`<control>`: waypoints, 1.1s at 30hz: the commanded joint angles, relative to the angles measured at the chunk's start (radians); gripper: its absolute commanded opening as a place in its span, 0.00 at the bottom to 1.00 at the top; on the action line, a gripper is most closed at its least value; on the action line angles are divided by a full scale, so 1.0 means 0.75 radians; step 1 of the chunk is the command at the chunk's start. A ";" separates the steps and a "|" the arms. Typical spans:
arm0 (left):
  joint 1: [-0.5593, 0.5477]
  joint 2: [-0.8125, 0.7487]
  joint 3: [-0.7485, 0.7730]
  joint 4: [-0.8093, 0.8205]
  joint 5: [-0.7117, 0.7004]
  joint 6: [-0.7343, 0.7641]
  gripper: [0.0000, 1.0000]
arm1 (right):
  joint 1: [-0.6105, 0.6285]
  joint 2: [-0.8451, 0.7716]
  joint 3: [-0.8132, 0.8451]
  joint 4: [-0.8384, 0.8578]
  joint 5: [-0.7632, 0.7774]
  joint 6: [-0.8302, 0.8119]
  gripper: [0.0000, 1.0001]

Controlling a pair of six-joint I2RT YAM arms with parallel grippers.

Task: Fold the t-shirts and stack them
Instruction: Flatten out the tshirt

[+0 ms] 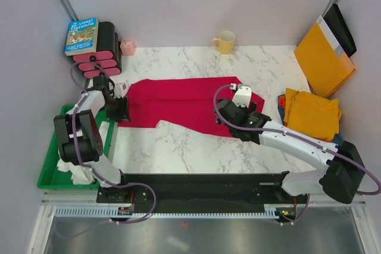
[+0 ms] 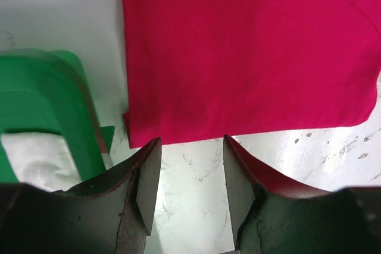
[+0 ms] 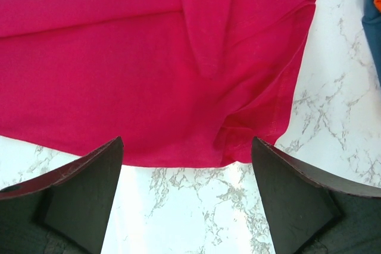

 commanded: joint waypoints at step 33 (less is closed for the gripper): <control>-0.413 0.175 0.131 0.095 -0.265 -0.051 0.31 | 0.067 0.002 0.007 -0.072 0.074 0.083 0.96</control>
